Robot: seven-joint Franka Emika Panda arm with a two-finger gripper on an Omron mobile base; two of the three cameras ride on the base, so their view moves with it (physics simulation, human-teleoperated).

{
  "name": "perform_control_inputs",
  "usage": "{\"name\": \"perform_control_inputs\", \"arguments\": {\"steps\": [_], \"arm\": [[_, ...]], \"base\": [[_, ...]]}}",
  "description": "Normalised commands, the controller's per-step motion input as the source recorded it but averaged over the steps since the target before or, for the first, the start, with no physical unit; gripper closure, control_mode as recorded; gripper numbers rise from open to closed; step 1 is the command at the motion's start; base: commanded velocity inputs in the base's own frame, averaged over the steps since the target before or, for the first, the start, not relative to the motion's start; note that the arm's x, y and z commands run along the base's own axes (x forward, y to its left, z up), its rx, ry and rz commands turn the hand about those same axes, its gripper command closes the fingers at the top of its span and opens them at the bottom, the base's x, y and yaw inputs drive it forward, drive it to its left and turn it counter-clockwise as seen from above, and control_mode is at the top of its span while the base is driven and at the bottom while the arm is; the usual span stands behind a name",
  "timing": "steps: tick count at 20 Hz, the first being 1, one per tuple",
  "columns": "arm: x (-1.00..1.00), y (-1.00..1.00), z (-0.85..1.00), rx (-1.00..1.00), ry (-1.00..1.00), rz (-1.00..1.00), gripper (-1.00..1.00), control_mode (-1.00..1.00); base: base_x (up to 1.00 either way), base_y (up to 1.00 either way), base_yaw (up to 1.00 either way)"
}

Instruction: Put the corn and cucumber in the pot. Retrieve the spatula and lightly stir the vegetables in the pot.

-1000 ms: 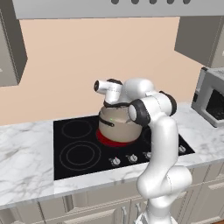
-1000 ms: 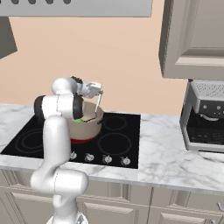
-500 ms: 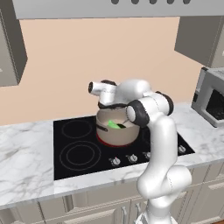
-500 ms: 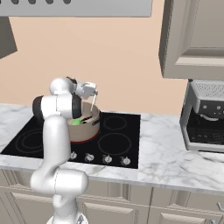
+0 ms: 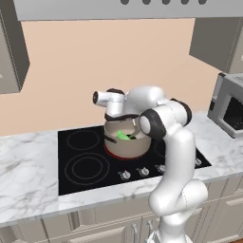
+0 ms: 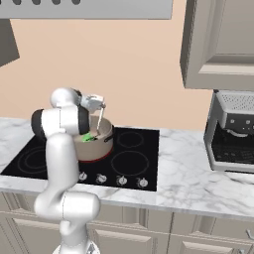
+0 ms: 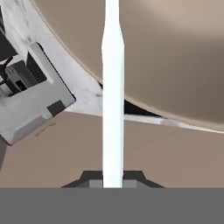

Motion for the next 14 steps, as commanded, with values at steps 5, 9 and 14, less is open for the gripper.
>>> {"name": "perform_control_inputs", "arguments": {"steps": [5, 9, 14], "arm": [[-0.13, -0.23, -0.08, 0.0, -0.38, 0.09, 1.0, -1.0], [-0.08, -0.21, 0.11, 0.0, -0.3, 0.0, 1.0, -1.0], [-0.01, 0.0, 0.12, -0.01, -0.28, 0.0, 1.0, -1.0]], "base": [[0.0, 0.0, 0.0], [0.0, 0.0, 0.0], [0.0, 0.0, 0.0]]}}
